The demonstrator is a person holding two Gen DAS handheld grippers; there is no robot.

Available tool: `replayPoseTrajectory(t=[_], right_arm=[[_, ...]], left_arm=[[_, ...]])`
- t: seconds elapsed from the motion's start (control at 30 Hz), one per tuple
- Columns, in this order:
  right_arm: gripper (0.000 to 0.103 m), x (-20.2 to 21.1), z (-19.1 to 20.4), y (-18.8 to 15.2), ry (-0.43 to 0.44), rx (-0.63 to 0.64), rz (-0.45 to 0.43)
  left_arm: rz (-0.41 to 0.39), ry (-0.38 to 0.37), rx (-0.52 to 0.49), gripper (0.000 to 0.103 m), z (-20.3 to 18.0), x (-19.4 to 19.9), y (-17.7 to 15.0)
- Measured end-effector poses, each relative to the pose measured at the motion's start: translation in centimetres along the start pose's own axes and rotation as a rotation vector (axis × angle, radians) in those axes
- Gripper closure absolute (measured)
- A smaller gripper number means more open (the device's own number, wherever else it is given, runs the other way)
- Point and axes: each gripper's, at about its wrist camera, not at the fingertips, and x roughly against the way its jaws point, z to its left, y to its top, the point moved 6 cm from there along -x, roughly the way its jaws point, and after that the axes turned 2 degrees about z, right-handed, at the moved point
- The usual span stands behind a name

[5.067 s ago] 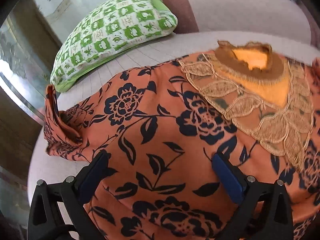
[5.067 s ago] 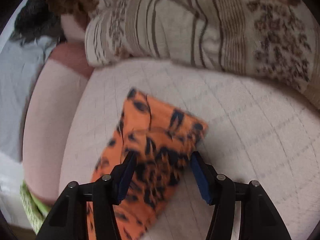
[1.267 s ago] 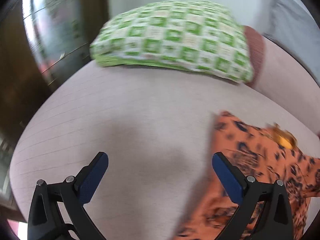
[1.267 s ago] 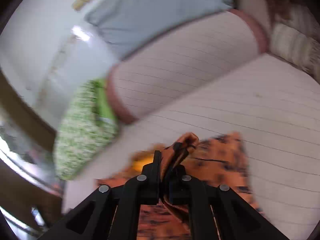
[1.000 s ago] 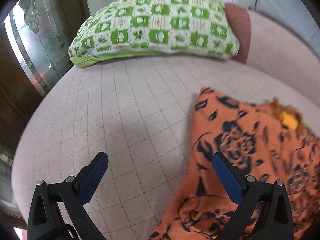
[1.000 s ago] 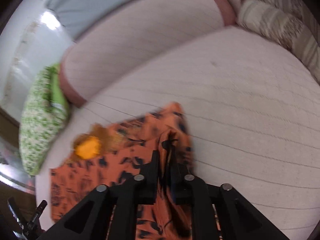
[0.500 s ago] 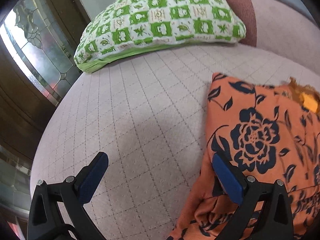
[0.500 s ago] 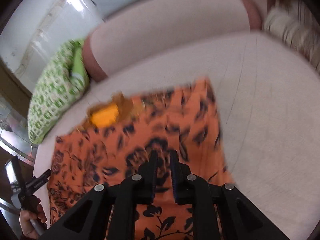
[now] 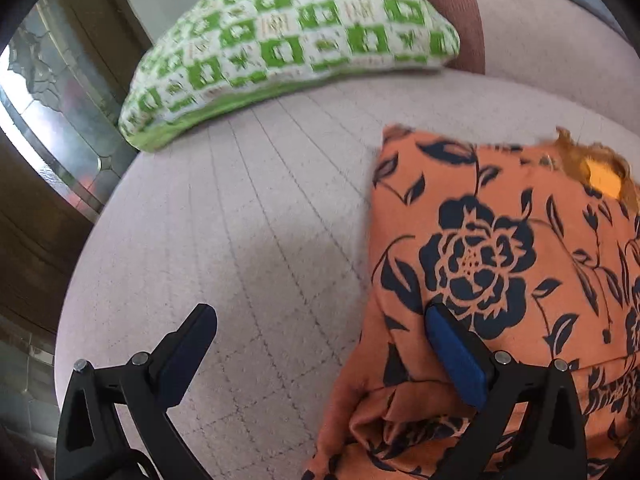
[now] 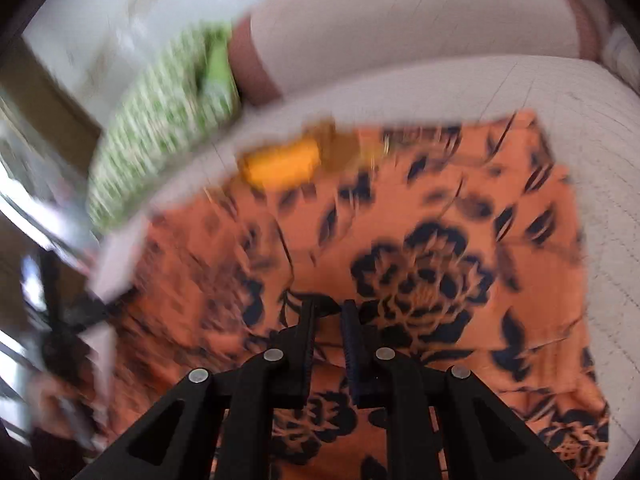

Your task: Fold small clothes

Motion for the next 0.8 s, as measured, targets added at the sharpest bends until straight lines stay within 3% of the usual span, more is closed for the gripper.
replayPoseTrajectory(t=[0.2, 0.4, 0.47, 0.53, 0.73, 0.8], right_arm=[[0.086, 3.4, -0.2, 0.2, 0.038, -0.024, -0.037], [0.084, 10.7, -0.9, -1.9, 0.093, -0.088, -0.116], [0.072, 13.3, -1.5, -4.4, 0.113, -0.11, -0.119], [0.03, 15.1, -2.6, -7.2, 0.113, -0.14, -0.098], [0.029, 20.2, -7.6, -14.7, 0.123, -0.301, -0.087], [0.029, 20.6, -8.8, -16.5, 0.118, -0.338, -0.064]], left_arm=[[-0.006, -0.028, 0.015, 0.0, 0.8, 1.3, -0.3], [-0.153, -0.03, -0.02, 0.0, 3.7, 6.9, -3.8], [-0.177, -0.057, -0.028, 0.0, 4.8, 8.7, -5.9], [-0.181, -0.094, -0.032, 0.0, 5.8, 10.2, -8.5], [-0.073, -0.256, -0.04, 0.0, 7.5, 12.7, -17.4], [-0.049, -0.284, -0.045, 0.008, 7.6, 13.0, -19.1]])
